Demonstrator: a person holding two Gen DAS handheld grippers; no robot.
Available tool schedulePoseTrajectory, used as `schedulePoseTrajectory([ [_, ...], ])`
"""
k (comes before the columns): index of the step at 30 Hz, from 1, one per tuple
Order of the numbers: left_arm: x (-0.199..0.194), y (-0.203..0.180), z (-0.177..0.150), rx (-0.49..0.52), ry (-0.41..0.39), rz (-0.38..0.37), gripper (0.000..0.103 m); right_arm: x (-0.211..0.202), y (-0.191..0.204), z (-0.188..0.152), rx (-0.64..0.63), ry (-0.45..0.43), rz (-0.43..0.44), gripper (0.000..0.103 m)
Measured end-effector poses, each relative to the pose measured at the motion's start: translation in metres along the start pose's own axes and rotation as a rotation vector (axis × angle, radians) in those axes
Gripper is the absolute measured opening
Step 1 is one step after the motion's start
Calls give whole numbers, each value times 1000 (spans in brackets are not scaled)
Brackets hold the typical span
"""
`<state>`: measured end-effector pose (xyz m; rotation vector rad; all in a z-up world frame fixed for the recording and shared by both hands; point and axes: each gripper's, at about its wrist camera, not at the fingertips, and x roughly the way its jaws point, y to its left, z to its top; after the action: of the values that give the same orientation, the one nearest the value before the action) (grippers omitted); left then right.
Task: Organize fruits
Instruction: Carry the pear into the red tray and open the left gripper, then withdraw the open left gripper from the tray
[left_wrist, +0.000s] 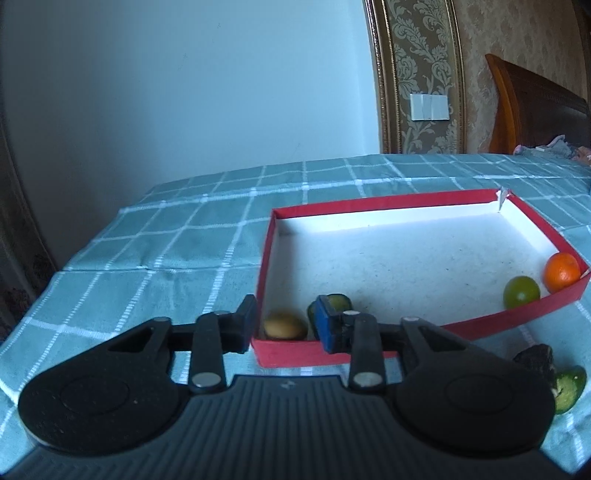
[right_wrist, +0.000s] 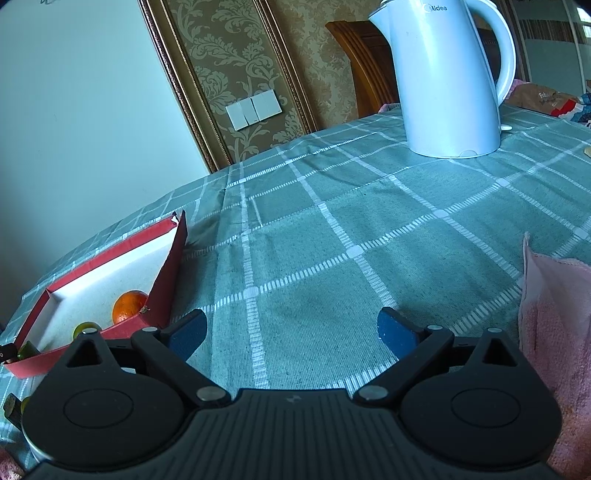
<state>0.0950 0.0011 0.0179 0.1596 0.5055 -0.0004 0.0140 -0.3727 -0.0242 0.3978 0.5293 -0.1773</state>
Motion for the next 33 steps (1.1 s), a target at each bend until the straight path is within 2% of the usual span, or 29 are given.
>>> schedulePoseTrajectory([
  [1, -1, 0, -1, -3, -4, 2, 43, 0, 0, 0, 0, 0, 0, 100],
  [2, -3, 1, -1, -8, -6, -1, 45, 0, 0, 0, 1, 0, 0, 100],
  [6, -20, 2, -5, -40, -17, -18, 46, 1, 1, 0, 4, -2, 3, 100],
  [7, -28, 1, -7, -46, -28, -29, 52, 0, 0, 0, 3, -1, 2, 100],
  [8, -36, 0, -10, -54, -42, -43, 65, 0, 0, 0, 4, -1, 2, 100],
  [11, -64, -4, -21, -71, -94, -69, 93, 0, 0, 0, 3, -1, 2, 100],
  [12, -74, -6, -25, -71, -113, -81, 95, 1, 0, 0, 3, -1, 3, 100],
  [16, -97, -15, -41, -57, -123, -114, 103, 0, -1, 0, 3, -1, 3, 100],
  [21, -103, -28, -58, -1, -102, -139, 103, -1, 0, 0, 4, -2, 3, 100],
  [23, -100, -32, -63, 5, -70, -147, 103, -1, -1, 0, 5, -2, 3, 100],
  [28, -81, -32, -67, -16, 14, -147, 103, -1, -1, 0, 6, -3, 4, 100],
  [33, -64, -19, -61, -101, 64, -122, 103, -1, -1, 0, 5, -3, 4, 100],
])
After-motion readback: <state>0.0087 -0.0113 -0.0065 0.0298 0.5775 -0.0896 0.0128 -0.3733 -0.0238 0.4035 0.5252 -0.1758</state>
